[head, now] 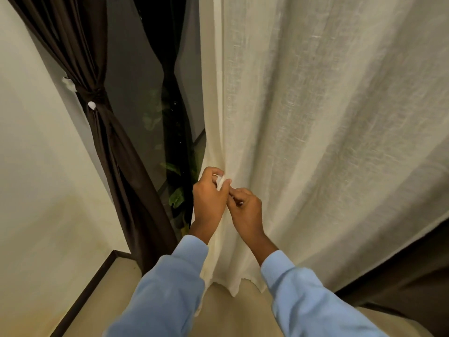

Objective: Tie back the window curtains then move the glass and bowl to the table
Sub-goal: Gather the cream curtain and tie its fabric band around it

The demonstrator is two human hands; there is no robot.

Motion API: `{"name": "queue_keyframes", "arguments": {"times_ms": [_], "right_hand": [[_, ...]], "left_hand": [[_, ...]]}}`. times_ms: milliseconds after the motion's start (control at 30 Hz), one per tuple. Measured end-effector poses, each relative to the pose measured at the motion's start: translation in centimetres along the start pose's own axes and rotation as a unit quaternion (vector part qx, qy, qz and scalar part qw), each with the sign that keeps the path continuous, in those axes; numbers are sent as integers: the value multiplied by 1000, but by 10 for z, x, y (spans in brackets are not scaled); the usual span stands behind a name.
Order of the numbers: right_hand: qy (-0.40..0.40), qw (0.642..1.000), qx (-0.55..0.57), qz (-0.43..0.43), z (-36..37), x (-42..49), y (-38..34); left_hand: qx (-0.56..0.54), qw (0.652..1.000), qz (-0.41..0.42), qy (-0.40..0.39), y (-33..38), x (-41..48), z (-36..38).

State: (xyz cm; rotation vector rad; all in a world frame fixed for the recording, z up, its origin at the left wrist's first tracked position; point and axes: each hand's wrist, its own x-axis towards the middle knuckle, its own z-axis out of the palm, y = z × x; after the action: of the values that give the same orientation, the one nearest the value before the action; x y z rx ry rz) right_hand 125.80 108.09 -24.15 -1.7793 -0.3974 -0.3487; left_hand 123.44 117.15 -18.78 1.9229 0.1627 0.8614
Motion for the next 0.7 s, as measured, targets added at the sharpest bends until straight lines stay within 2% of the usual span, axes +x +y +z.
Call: {"name": "queue_keyframes", "arguments": {"times_ms": [67,100,167,233,300,400,533,600,700], "right_hand": [[2,1000,4,20,-9,-3,0],[40,999,11,34,-15,-6,-1],[173,983,5,54,-29,-8,0],[295,952,-52,57,-43,-4,4],[346,929,-108,82,-53,9,11],[345,917,-132,153,-58,28,12],[333,919,-74,195,-62,42,13],[331,925,-29,185,-56,39,13],[294,946,51,126,-37,23,7]], "left_hand": [[18,1000,-7,6,0,1,-4],[30,999,-10,7,-1,1,-5],[49,999,-12,11,-3,2,-9],[59,998,-8,11,-5,4,-11],[63,998,-4,1,-7,7,-13],[62,998,6,-17,-9,11,-17],[63,997,14,-40,-12,13,-22],[62,996,25,-58,-17,13,-25],[54,996,38,-68,-19,14,-28]]}}
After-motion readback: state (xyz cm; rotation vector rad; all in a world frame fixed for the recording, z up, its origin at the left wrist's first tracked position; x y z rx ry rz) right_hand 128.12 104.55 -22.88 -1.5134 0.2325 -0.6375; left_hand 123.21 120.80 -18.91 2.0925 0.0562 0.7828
